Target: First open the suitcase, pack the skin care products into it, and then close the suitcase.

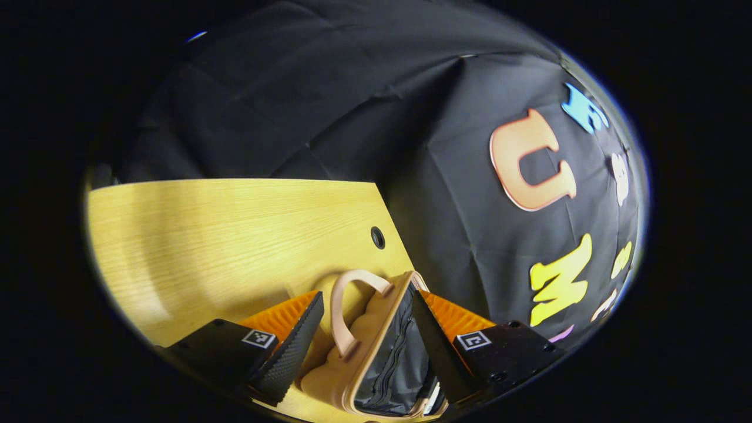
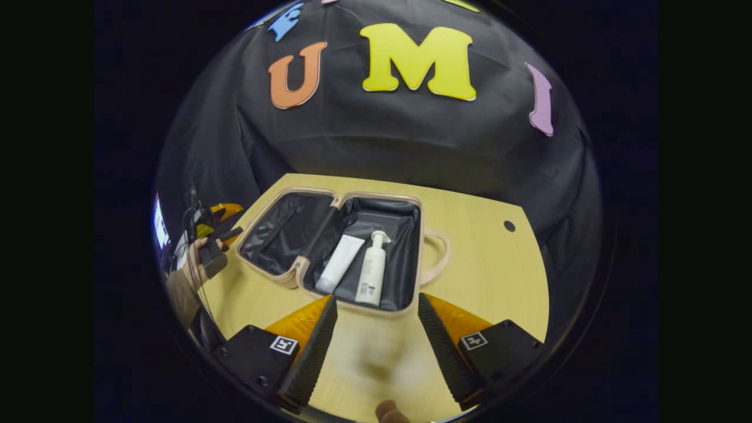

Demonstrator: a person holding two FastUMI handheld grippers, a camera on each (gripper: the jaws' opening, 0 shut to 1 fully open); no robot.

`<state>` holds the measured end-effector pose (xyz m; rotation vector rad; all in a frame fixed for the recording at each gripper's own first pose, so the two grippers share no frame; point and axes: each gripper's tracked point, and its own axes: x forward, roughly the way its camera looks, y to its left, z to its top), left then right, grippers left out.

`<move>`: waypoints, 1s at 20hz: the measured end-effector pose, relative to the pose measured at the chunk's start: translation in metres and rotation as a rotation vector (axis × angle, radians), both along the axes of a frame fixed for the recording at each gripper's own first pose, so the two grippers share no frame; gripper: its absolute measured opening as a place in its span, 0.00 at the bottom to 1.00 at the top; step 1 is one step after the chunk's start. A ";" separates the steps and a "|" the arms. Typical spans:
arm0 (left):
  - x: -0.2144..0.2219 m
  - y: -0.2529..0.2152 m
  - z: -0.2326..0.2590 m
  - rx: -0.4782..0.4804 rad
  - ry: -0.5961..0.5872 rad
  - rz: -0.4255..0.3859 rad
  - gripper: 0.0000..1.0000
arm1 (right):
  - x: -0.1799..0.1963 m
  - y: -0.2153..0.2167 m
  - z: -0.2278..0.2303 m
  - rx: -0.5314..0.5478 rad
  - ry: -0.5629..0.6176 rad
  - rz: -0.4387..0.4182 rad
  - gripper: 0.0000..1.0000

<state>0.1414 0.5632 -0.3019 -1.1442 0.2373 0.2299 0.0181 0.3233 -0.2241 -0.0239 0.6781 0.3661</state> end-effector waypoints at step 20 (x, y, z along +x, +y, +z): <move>0.021 -0.013 0.003 0.071 0.063 -0.071 0.05 | -0.034 -0.062 0.080 0.043 -0.159 -0.184 0.82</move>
